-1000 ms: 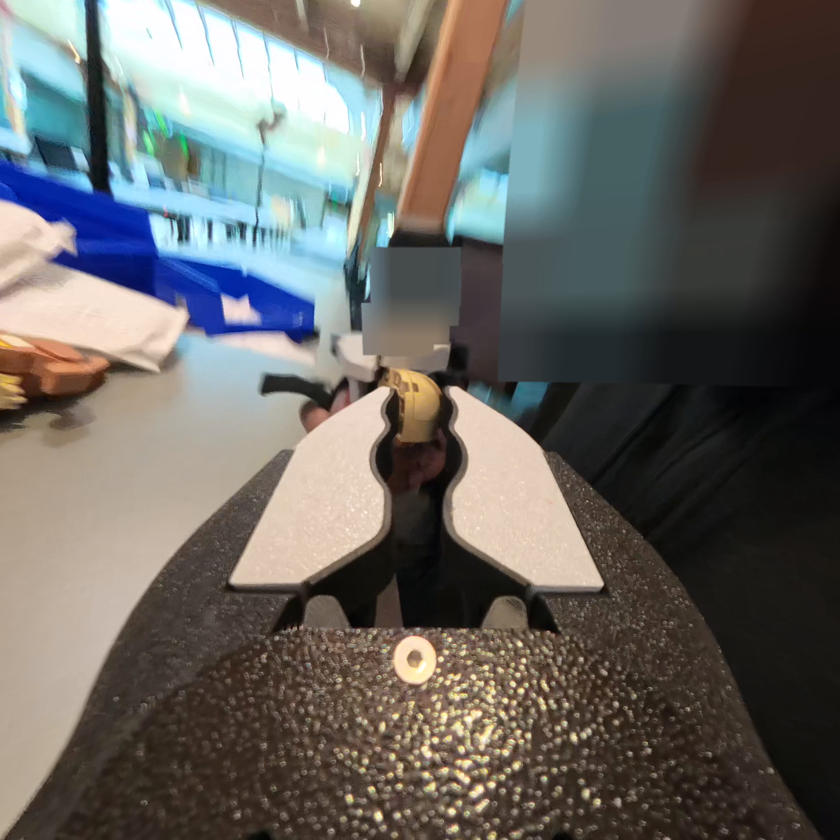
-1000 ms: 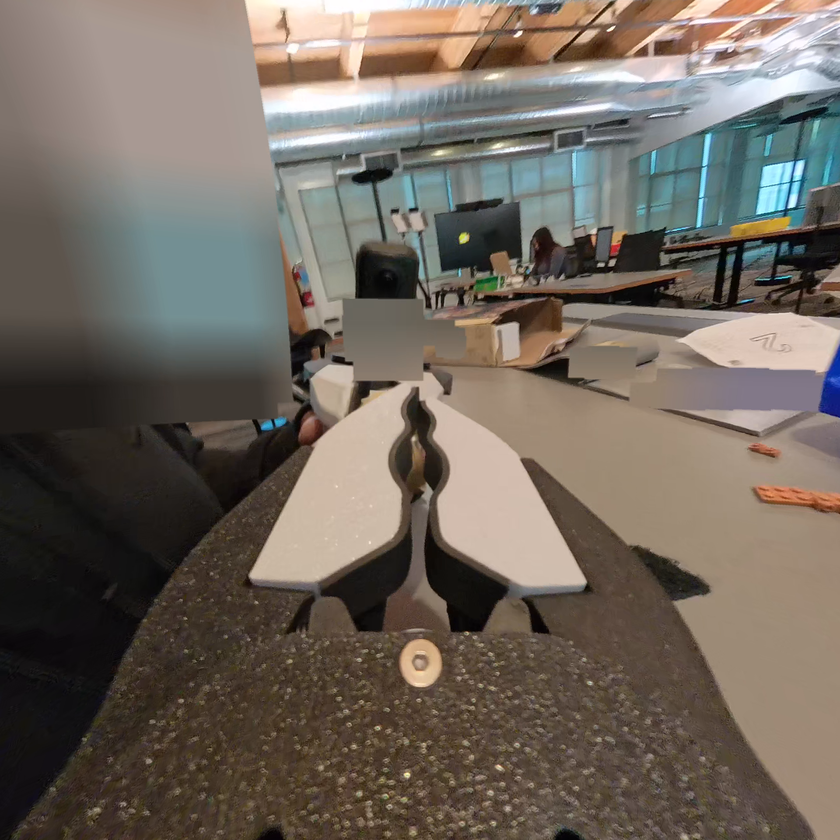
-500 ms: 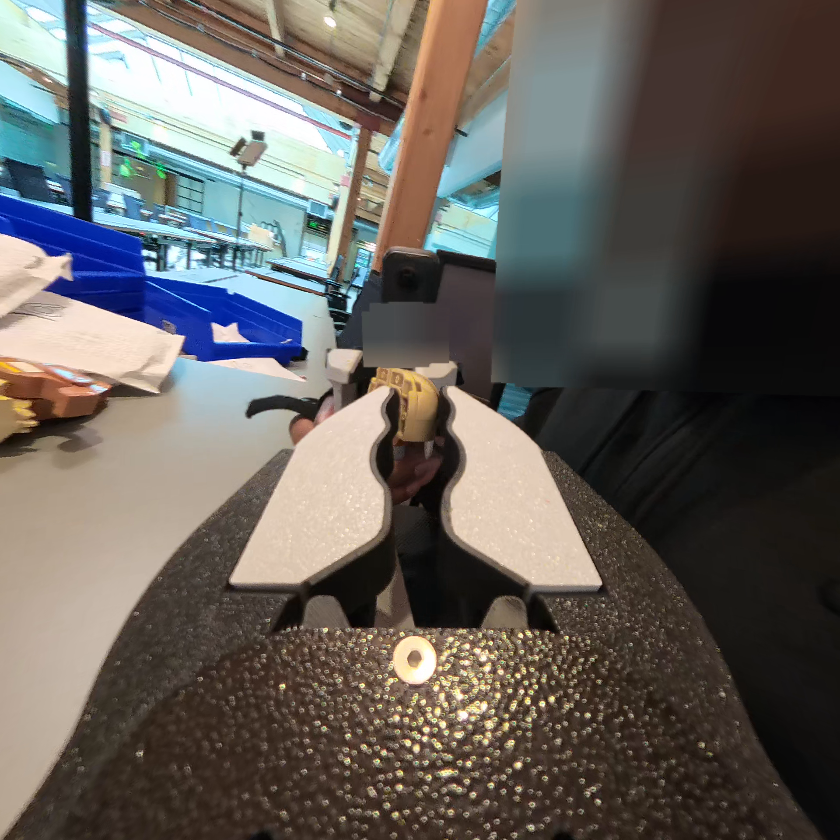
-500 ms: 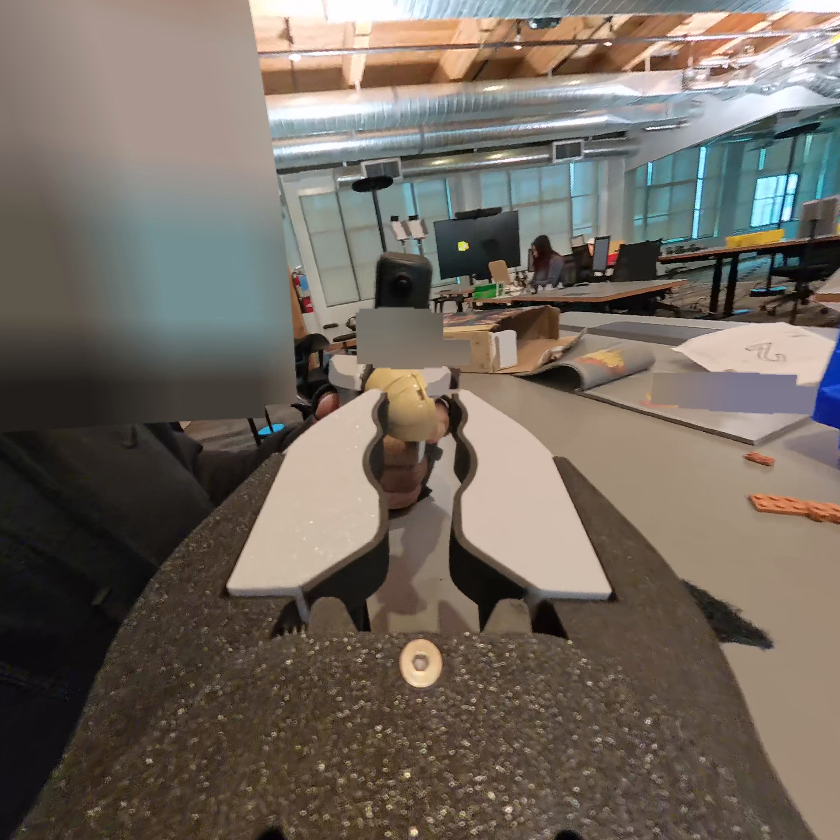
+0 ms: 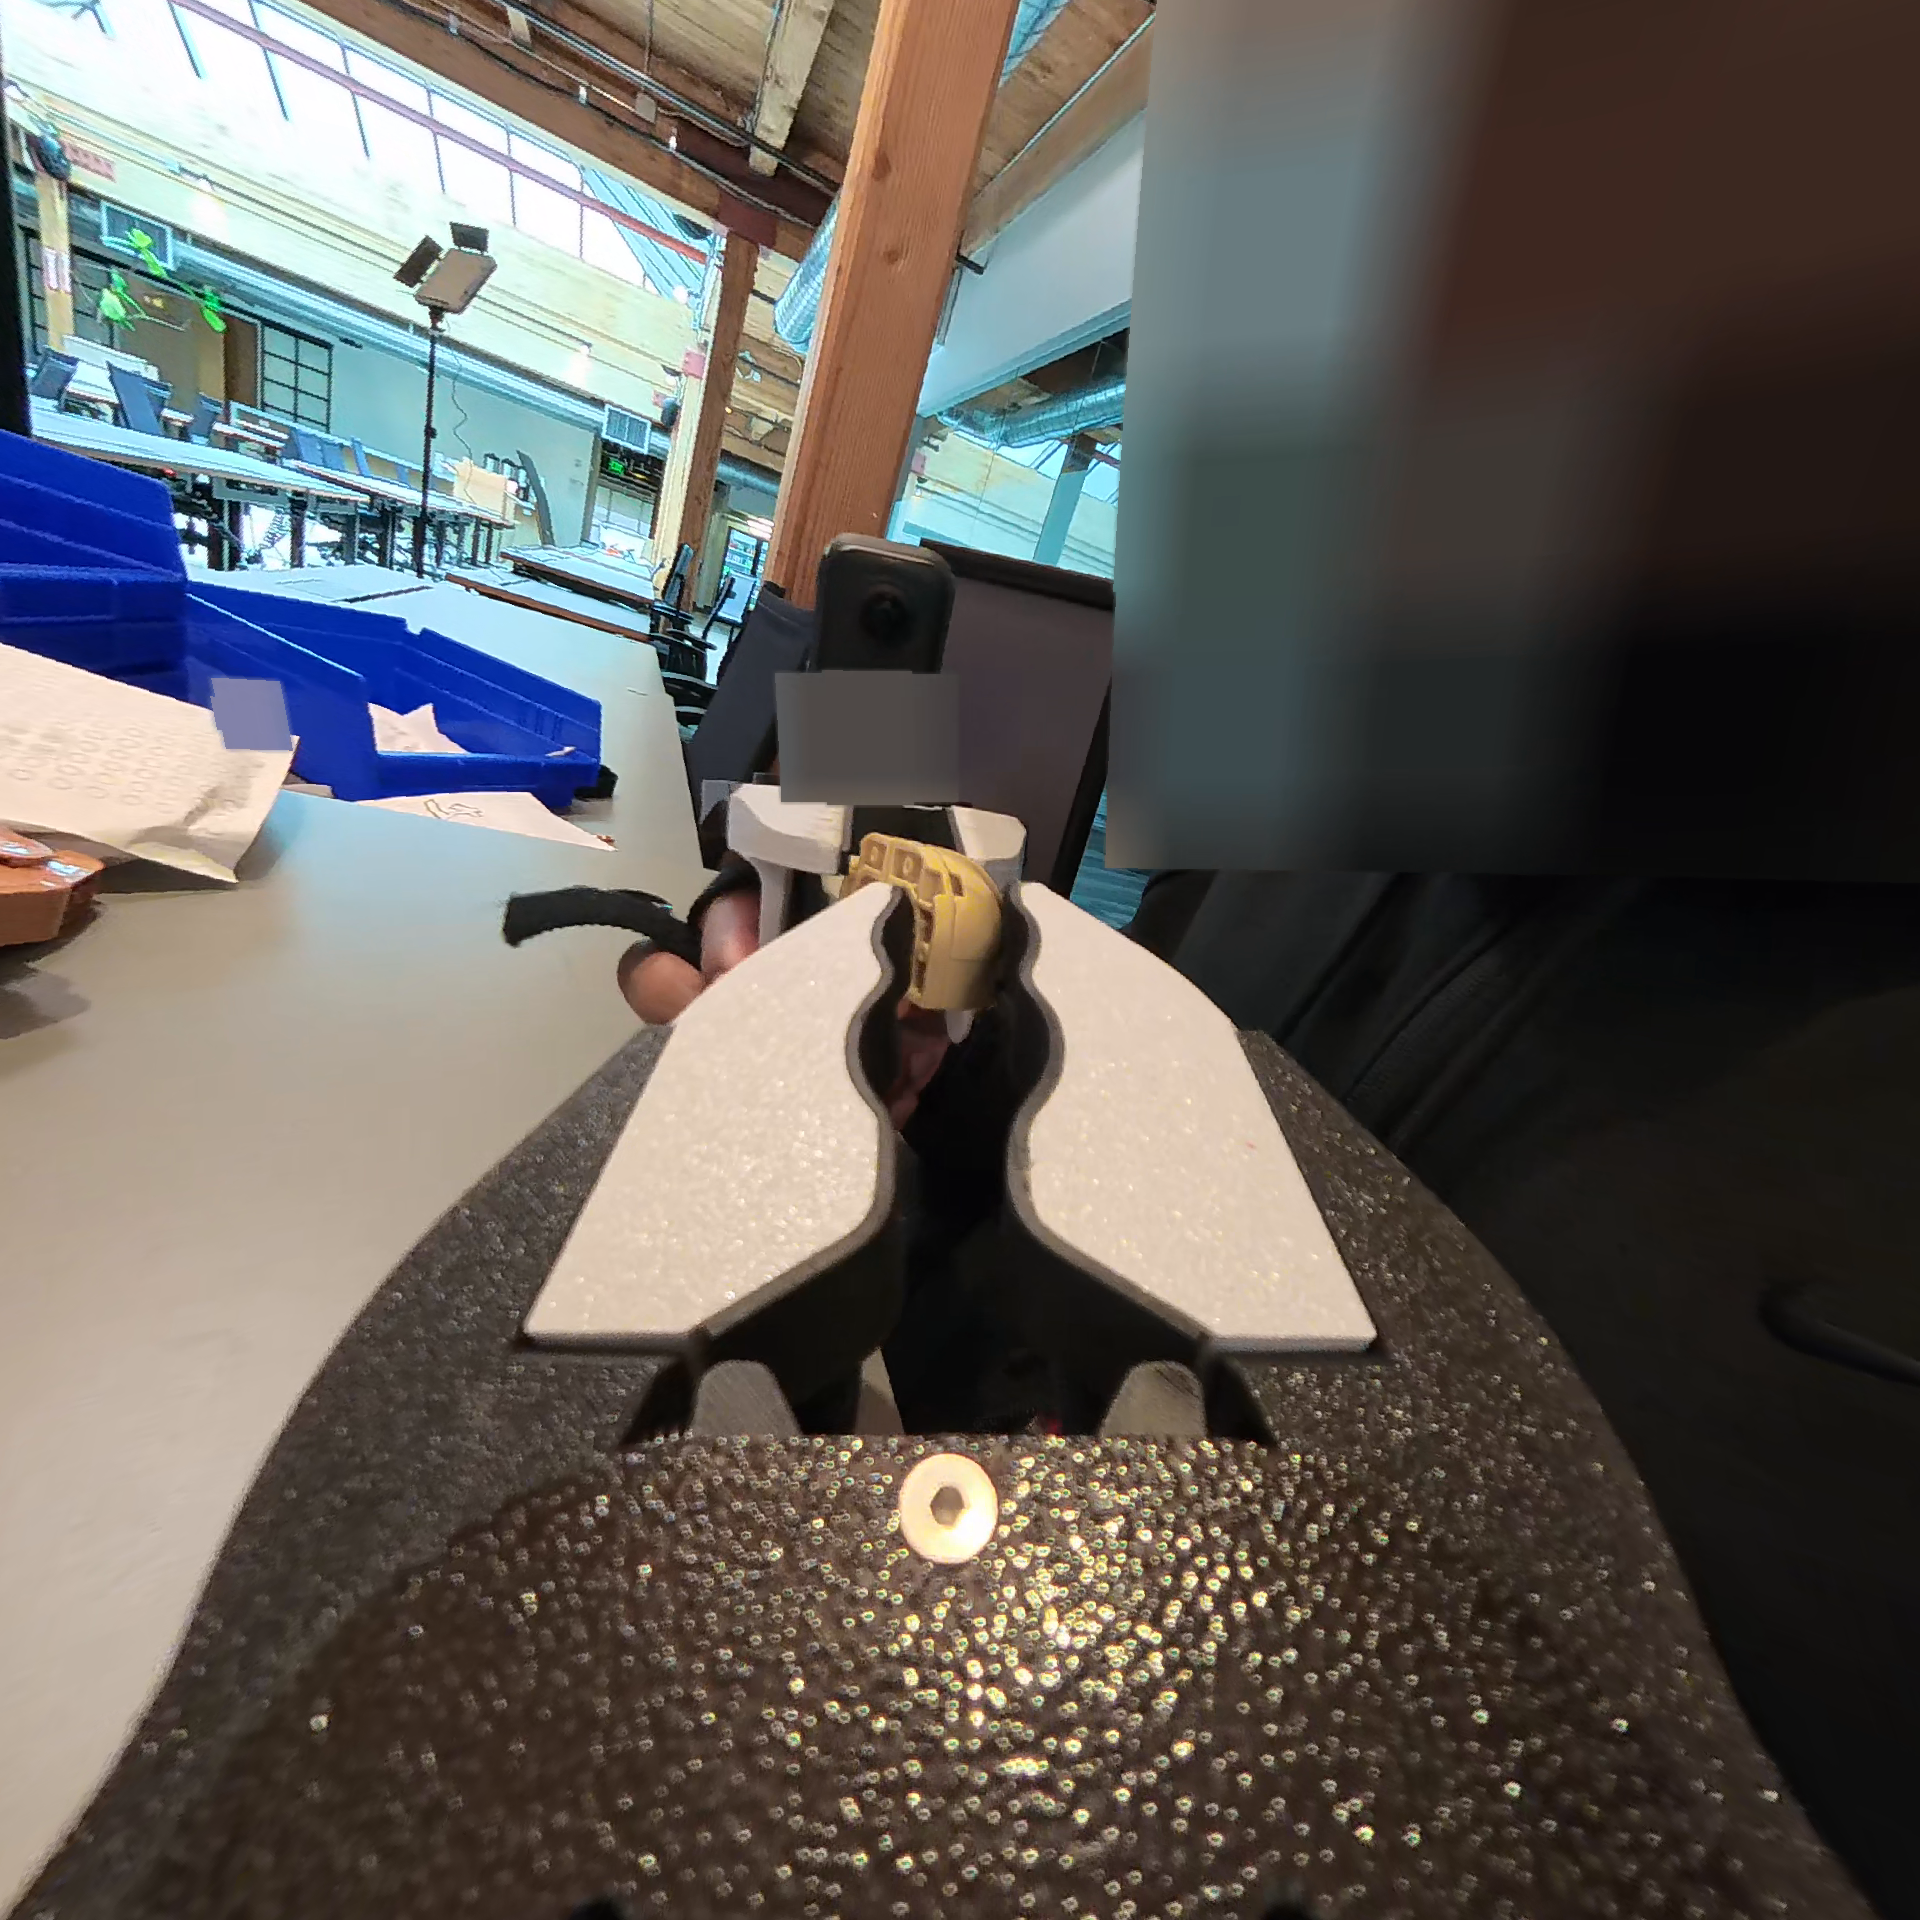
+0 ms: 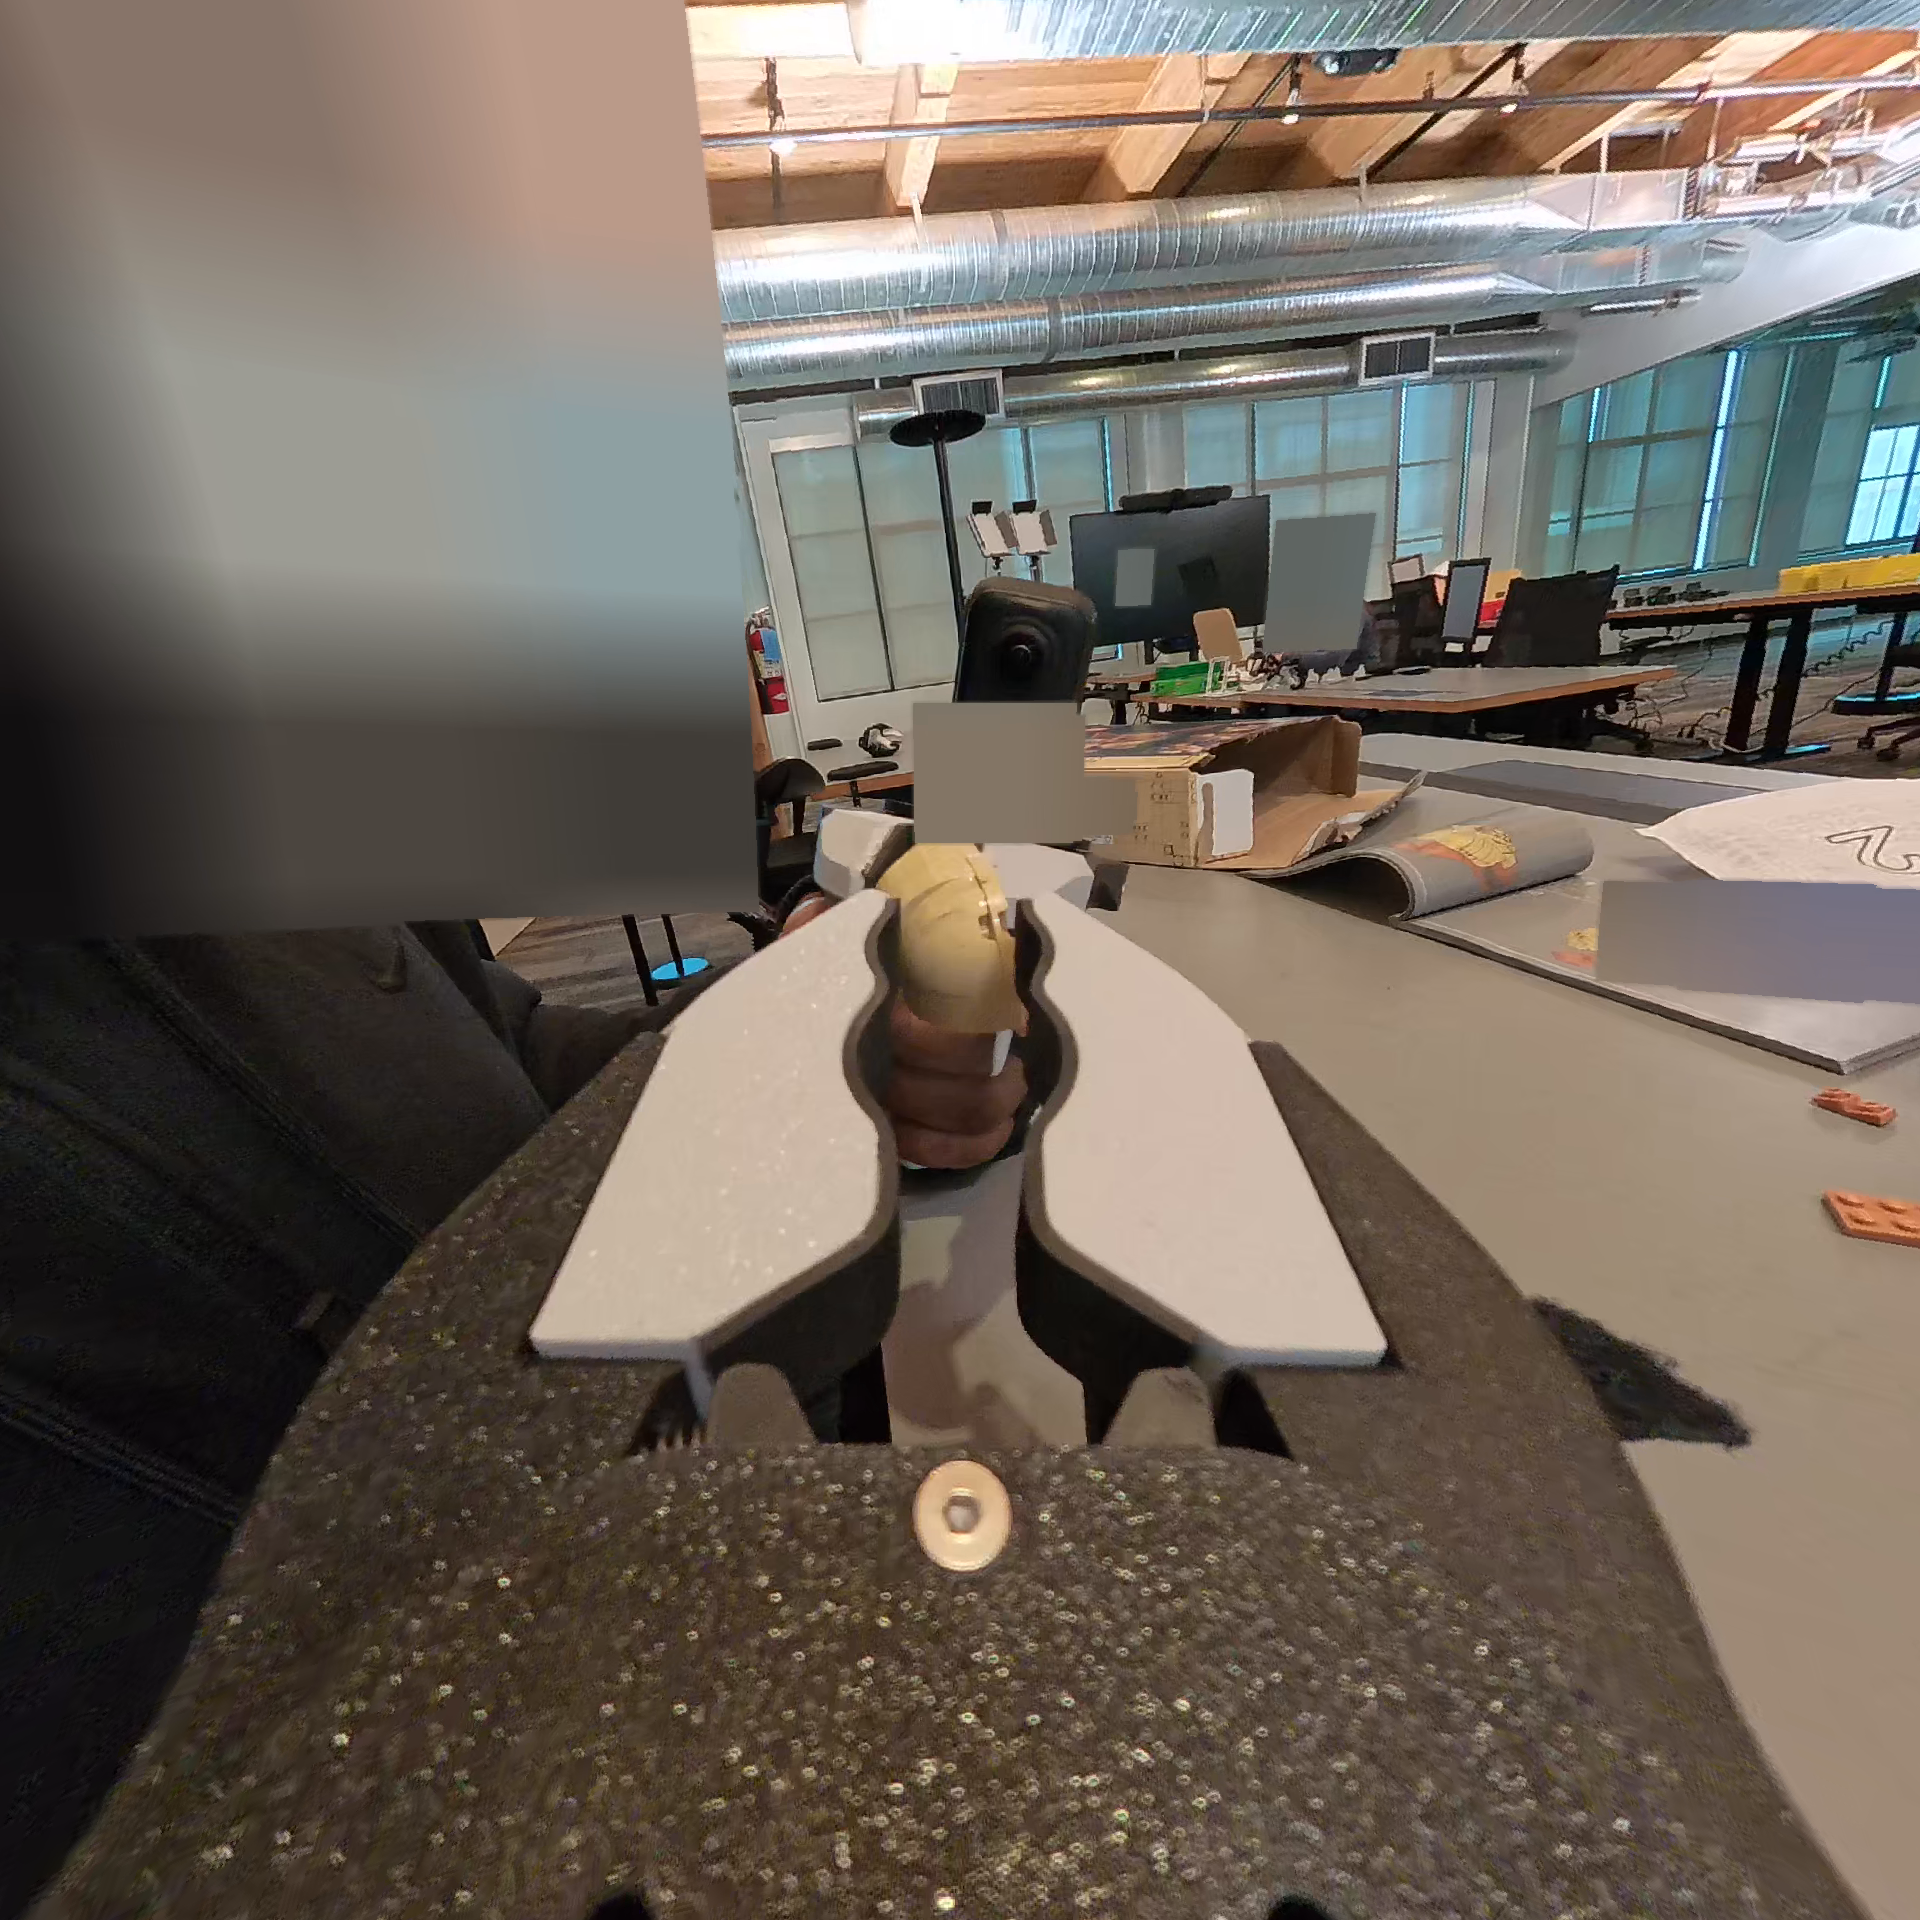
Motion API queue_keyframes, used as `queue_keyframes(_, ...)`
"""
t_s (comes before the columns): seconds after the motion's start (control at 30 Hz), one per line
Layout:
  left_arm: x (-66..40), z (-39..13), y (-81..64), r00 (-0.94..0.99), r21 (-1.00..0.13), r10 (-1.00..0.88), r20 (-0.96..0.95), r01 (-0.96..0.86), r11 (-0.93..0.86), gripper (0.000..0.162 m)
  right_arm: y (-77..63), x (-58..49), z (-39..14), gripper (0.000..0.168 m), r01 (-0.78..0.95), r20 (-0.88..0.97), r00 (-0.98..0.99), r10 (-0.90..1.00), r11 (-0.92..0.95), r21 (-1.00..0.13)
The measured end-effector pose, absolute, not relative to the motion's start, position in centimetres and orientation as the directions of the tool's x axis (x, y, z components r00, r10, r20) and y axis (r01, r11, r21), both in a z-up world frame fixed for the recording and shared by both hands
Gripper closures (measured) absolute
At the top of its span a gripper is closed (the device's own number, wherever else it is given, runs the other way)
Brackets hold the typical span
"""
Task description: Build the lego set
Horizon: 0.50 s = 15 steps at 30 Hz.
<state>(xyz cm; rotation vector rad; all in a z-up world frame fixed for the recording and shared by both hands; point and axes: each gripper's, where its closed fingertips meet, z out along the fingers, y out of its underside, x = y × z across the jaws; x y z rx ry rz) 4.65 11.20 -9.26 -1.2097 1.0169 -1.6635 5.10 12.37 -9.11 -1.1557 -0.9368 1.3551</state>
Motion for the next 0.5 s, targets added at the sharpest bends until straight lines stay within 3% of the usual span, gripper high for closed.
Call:
queue_keyframes(0.1,4.8,-9.4,11.0,-0.208,-0.931,-0.930,0.303,0.141,-0.335,0.146,12.3,5.2,-9.1,0.150,-0.230,-0.133,0.033,0.991,-0.122,-0.966)
queue_keyframes(0.17,5.1,-9.8,10.7,-0.209,-0.940,-0.931,0.298,0.105,-0.325,0.146,12.8,5.4,-9.0,0.168,-0.244,-0.153,0.058,0.987,-0.135,-0.960)
queue_keyframes(0.27,6.7,-11.1,9.9,-0.190,-0.963,-0.945,0.267,-0.006,-0.271,0.146,11.9,4.5,-9.3,0.168,-0.203,-0.127,0.043,0.991,-0.116,-0.972)
queue_keyframes(0.5,4.8,-9.3,11.6,-0.192,-0.921,-0.924,0.331,0.149,-0.361,0.146,15.4,7.6,-8.1,0.158,-0.346,-0.243,0.157,0.957,-0.177,-0.921)
